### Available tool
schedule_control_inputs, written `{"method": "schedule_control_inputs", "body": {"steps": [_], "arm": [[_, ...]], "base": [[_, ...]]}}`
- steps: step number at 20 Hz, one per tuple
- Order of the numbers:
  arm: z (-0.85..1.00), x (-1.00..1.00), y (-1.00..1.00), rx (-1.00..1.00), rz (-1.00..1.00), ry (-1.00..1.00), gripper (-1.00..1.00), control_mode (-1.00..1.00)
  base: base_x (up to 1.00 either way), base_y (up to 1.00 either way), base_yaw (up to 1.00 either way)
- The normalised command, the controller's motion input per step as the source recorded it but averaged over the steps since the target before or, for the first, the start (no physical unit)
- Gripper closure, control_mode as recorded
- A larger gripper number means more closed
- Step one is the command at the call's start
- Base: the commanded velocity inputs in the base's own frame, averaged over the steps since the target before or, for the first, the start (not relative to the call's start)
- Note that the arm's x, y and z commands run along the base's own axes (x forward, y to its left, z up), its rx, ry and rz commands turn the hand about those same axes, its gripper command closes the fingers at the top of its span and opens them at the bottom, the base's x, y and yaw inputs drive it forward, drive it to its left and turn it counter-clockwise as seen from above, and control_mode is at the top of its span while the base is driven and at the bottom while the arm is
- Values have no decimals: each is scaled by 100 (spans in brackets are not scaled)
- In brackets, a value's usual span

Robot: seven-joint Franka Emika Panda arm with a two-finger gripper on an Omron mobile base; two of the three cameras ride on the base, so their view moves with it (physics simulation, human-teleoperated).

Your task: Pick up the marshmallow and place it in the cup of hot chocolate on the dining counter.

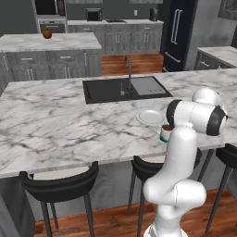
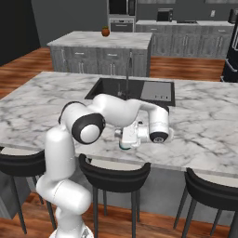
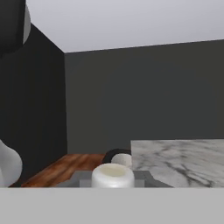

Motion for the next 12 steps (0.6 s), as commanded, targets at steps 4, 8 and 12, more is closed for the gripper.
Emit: {"method": "schedule_control_inputs", "body": {"steps": [4, 8, 12], "arm": [[-11, 2, 0, 0, 0, 3, 100, -100], [4, 0, 0, 0, 0, 1, 100, -100], [13, 9, 0, 0, 0, 7, 100, -100]], "base": [[0, 0, 0], [0, 0, 0], [0, 0, 0]]}}
